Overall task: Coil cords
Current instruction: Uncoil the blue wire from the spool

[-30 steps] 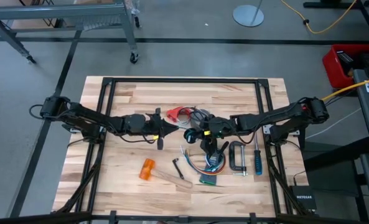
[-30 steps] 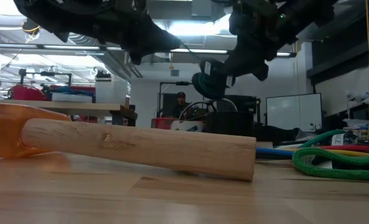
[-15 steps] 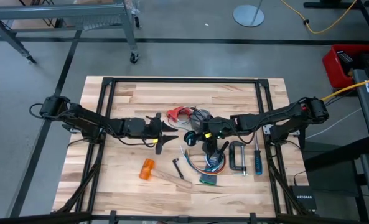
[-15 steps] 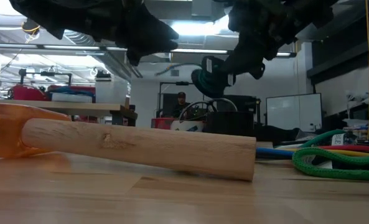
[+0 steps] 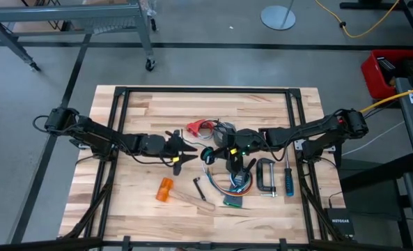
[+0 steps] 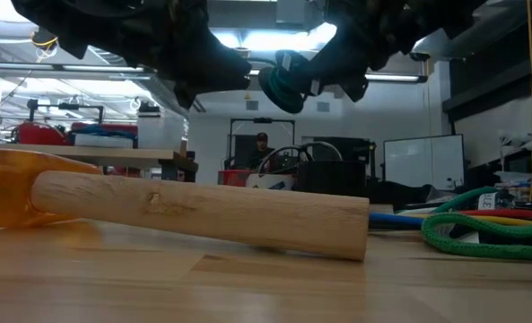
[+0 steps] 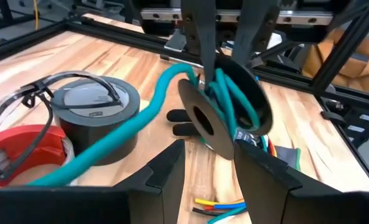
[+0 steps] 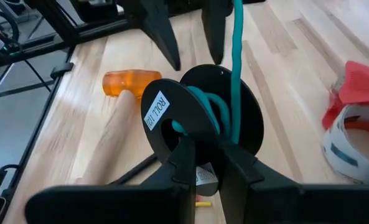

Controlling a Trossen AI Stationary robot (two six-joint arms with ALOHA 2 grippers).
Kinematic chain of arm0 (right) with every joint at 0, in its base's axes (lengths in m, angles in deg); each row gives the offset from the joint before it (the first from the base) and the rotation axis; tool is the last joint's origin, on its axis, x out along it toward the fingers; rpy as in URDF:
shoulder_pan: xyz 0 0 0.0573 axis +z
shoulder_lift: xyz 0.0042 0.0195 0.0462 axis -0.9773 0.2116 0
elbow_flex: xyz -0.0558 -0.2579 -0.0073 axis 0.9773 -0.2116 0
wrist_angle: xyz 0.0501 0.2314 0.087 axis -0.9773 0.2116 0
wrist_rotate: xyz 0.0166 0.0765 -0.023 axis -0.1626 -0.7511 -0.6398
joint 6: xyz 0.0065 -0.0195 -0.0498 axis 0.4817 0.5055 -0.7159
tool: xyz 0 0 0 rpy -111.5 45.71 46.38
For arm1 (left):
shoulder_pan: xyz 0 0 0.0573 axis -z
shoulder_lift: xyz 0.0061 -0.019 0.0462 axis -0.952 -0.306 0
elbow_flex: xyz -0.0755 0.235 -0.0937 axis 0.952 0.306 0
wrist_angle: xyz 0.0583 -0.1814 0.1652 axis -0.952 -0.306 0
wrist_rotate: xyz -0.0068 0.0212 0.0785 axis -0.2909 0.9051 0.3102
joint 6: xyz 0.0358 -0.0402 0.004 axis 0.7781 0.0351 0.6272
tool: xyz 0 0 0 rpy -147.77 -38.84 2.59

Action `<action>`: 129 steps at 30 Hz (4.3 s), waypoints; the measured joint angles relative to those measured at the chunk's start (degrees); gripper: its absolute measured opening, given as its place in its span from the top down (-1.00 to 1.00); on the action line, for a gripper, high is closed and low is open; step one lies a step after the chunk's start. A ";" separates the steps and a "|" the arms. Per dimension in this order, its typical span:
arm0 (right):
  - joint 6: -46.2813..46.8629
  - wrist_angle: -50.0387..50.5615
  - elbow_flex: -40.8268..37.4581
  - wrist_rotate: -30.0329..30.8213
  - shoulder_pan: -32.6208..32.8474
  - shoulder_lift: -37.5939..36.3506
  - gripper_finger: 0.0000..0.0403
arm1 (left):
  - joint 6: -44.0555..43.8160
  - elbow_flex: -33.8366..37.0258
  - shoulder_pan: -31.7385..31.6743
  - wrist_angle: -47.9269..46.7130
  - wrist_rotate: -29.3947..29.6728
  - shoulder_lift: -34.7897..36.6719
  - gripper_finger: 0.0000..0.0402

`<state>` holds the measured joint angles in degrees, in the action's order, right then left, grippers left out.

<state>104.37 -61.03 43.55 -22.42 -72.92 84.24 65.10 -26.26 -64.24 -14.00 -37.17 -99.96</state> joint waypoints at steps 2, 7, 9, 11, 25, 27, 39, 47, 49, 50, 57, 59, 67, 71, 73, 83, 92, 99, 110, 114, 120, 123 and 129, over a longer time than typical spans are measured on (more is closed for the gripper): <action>0.00 -1.43 0.00 0.01 -0.02 0.00 0.78 | 0.00 0.02 0.00 0.31 0.00 0.00 0.36; -0.23 -4.39 0.02 -0.18 0.01 -0.04 0.78 | 0.16 0.10 0.34 2.33 -0.06 -0.02 0.36; -0.26 -4.42 0.02 -0.15 0.02 -0.10 0.78 | 0.23 0.14 0.34 2.71 -0.11 -0.02 0.36; -0.26 -4.43 0.02 -0.12 0.00 -0.11 0.78 | 0.23 0.15 0.33 2.76 -0.07 -0.02 0.36; -0.26 -1.71 0.13 1.59 -0.07 -0.11 0.78 | 2.05 0.07 2.25 3.22 -0.23 -0.11 0.36; -0.26 -1.94 0.13 1.51 -0.04 -0.11 0.78 | 1.99 0.07 2.20 3.14 -0.12 -0.11 0.36; 0.25 -3.85 0.13 1.22 0.00 -0.11 0.78 | 2.82 0.07 2.08 3.95 0.68 -0.11 0.36; 0.42 -6.92 0.11 -0.93 0.02 -0.11 0.78 | 4.51 0.07 2.03 7.22 3.45 -0.11 0.36; 0.42 -7.26 0.11 -1.07 0.04 -0.11 0.78 | 4.31 0.07 1.83 7.95 3.93 -0.31 0.36; 0.42 -7.47 0.11 -1.03 0.04 -0.11 0.78 | 4.25 0.07 1.78 8.15 3.91 -0.47 0.36; 0.39 -7.38 0.04 -0.96 0.00 -0.07 0.78 | 4.17 0.07 1.11 9.77 3.87 -3.02 0.46; 0.39 -7.27 0.04 -0.94 -0.02 -0.05 0.78 | 4.30 0.04 1.11 9.70 3.85 -3.57 0.62; 0.33 -7.13 0.02 -0.90 -0.04 -0.02 0.71 | 3.48 0.02 1.11 8.76 6.06 -3.91 0.97; 0.37 -8.56 0.04 -1.96 0.00 -0.02 0.60 | 4.54 0.02 1.09 5.63 6.12 -3.91 0.99; 0.37 -8.91 0.08 -3.49 0.00 -0.04 0.55 | 4.66 0.07 1.05 2.75 6.30 -3.82 1.00; -0.22 -8.20 0.09 -7.35 0.04 -0.04 0.45 | 7.79 0.09 1.86 -4.30 5.07 -3.58 1.00; -0.25 -10.95 0.09 -3.97 0.04 -0.04 0.45 | 12.60 0.09 4.15 0.13 1.02 -3.56 1.00; -0.25 -16.33 0.11 -6.78 0.04 1.55 0.45 | 14.58 0.09 4.11 2.40 -0.81 -3.56 1.00; 2.38 -20.14 0.09 -11.32 0.07 7.70 0.11 | 14.50 0.15 4.15 2.67 -1.17 -3.65 1.00; 2.36 -22.10 0.11 -9.86 0.07 7.61 -0.03 | 14.01 0.15 4.15 2.87 -1.09 -3.67 1.00; 2.34 -22.60 0.09 -8.55 0.07 7.61 -0.06 | 13.94 0.07 4.11 3.05 -1.07 -3.67 1.00; 2.34 -22.63 0.09 -8.43 0.07 7.61 -0.06 | 13.90 0.07 4.11 3.55 -1.09 -3.67 1.00; 2.34 -22.92 0.09 -7.03 0.07 7.61 -0.06 | 13.62 0.07 4.07 5.04 -1.09 -3.67 1.00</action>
<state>106.71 -83.95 43.63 -29.45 -72.85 91.84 78.71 -26.19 -60.17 -8.95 -38.26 -103.63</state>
